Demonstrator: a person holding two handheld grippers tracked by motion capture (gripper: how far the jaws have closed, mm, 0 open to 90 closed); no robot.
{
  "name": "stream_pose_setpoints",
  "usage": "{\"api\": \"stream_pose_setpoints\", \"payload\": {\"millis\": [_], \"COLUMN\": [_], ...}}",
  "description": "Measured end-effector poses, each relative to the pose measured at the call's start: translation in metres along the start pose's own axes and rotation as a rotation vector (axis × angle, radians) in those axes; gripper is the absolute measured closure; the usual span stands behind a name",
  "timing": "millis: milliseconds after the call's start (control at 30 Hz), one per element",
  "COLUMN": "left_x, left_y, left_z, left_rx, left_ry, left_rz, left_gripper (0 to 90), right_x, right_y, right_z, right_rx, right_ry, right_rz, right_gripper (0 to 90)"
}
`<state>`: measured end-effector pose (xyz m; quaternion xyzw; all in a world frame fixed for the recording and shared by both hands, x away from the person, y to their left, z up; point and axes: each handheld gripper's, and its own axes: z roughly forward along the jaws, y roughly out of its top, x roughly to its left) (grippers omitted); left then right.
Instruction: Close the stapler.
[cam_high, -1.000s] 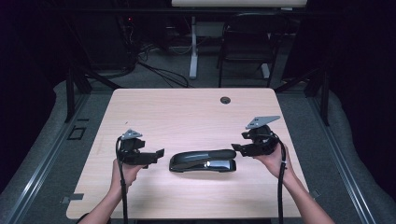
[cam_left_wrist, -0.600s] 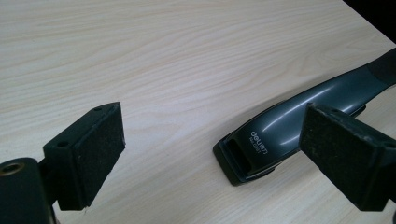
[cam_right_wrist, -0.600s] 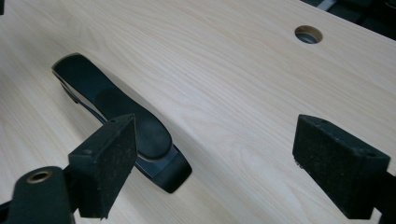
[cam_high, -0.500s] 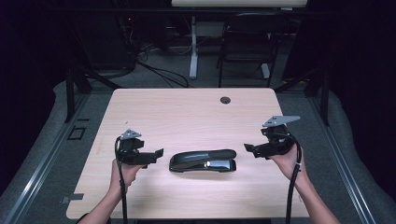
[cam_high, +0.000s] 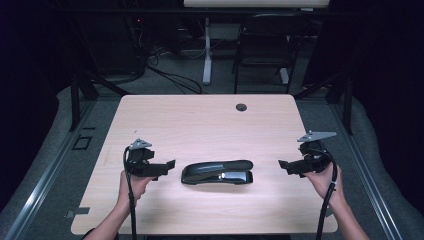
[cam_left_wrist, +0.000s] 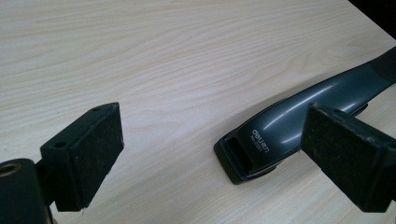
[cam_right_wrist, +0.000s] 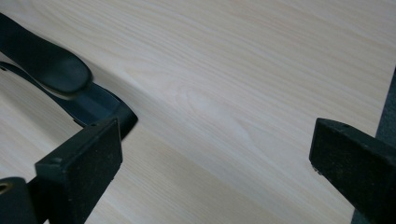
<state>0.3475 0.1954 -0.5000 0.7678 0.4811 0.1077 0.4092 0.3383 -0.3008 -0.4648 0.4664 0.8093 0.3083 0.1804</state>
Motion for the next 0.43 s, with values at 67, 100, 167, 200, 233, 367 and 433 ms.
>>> {"api": "stream_pose_setpoints", "payload": {"millis": [67, 100, 167, 200, 233, 367, 433], "left_x": [0.000, -0.001, -0.001, 0.000, 0.000, 0.000, 0.001], "left_y": [0.000, 0.000, 0.000, 0.000, 0.000, 0.000, 0.000], "left_z": [0.001, 0.001, 0.001, 0.001, 0.002, 0.002, 0.003], "left_rx": [-0.001, -0.001, 0.000, 0.004, 0.007, -0.004, -0.009], "left_ry": [-0.001, 0.001, 0.002, -0.001, -0.001, 0.010, 0.016], "left_rz": [0.001, 0.001, -0.001, -0.001, 0.002, -0.002, -0.010], "left_gripper": [5.7, 5.4, 5.0, 4.9, 4.8, 4.6, 4.4], "right_x": [-0.003, -0.004, -0.006, -0.006, -0.006, -0.001, 0.000], "right_y": [-0.005, -0.008, -0.011, -0.012, -0.012, -0.013, -0.014], "right_z": [0.003, 0.005, 0.011, 0.014, 0.017, 0.023, 0.026], "right_rx": [0.020, 0.034, 0.072, 0.090, 0.112, 0.156, 0.163], "right_ry": [-0.008, -0.014, -0.028, -0.036, -0.055, -0.135, -0.139], "right_rz": [0.009, 0.009, 0.002, 0.007, 0.006, -0.073, -0.079], "right_gripper": [1.1, 0.9, 0.0, 0.0, 0.0, 0.0, 0.0]}}
